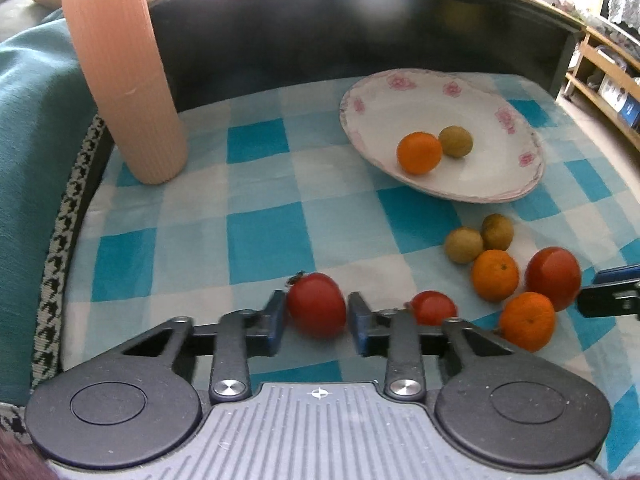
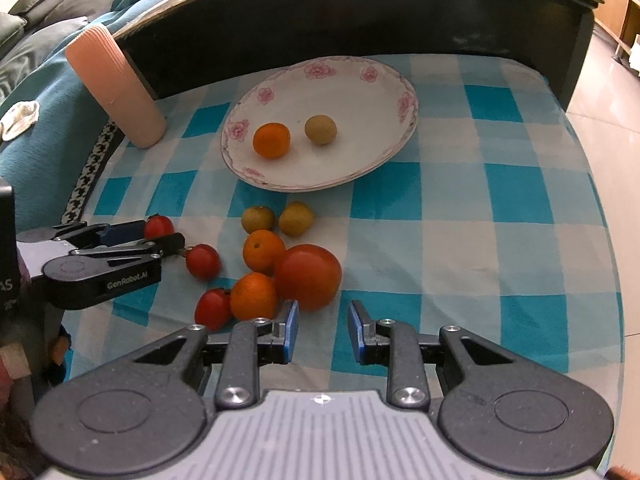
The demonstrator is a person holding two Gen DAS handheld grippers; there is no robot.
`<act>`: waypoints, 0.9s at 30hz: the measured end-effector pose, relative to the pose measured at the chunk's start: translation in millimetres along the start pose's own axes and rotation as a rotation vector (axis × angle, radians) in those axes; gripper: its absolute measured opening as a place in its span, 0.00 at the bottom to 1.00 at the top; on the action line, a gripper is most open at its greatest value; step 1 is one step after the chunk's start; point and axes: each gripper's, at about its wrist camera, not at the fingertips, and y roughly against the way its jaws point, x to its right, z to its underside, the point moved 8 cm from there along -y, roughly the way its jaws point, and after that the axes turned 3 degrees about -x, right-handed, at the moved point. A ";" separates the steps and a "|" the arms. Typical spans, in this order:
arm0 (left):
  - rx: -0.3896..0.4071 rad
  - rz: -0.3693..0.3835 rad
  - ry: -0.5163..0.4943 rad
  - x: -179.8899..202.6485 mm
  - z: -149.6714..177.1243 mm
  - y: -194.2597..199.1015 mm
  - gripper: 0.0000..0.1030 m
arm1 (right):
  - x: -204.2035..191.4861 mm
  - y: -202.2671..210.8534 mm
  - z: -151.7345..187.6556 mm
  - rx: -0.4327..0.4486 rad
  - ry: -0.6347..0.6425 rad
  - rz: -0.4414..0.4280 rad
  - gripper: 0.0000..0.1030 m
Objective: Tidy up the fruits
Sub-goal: 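Grasp the large red tomato with the right tool while the left tool approaches cherry tomatoes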
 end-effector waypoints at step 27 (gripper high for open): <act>-0.024 0.077 -0.050 9.5 14.9 4.0 0.39 | 4.0 -23.9 -16.3 0.033 -0.028 -0.005 0.54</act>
